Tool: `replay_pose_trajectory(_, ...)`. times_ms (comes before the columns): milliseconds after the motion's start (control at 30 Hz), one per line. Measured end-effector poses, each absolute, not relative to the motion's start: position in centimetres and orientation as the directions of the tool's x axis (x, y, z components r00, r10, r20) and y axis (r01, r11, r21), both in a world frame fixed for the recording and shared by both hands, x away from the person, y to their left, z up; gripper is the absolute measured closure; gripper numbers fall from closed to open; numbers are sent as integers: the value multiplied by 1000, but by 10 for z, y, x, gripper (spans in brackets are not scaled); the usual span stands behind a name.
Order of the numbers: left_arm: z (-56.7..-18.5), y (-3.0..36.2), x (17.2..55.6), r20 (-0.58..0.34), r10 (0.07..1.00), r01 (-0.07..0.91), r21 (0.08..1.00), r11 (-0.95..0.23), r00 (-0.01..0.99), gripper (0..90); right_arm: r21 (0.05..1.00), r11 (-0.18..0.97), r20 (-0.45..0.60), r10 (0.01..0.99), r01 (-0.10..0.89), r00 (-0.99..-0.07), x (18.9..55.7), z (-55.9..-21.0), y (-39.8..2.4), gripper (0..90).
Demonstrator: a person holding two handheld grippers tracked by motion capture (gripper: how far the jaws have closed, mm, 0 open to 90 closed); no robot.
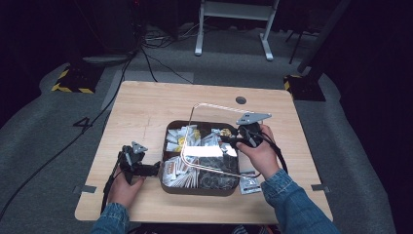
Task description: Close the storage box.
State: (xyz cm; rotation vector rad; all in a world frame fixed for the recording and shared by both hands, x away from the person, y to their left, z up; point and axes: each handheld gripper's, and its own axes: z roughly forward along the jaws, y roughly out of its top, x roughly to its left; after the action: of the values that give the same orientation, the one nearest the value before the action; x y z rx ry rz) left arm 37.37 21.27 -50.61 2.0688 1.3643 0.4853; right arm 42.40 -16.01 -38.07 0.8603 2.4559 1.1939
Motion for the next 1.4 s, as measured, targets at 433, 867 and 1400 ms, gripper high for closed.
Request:
replay_pose_trajectory(433,-506,213,374,-27,915,693,662,-286,403,3,758,539,21,543,368,-839,419,-401,-115,590)
replay_pose_trajectory(867,-506,213,374,-27,915,693,662,-286,403,3,738,566,20,525,367,-851,413,-421,-95,590)
replay_pose_trajectory(1400,-506,213,374,-27,915,693,662,-286,403,3,728,574,33,515,373,-857,415,-434,-91,589)
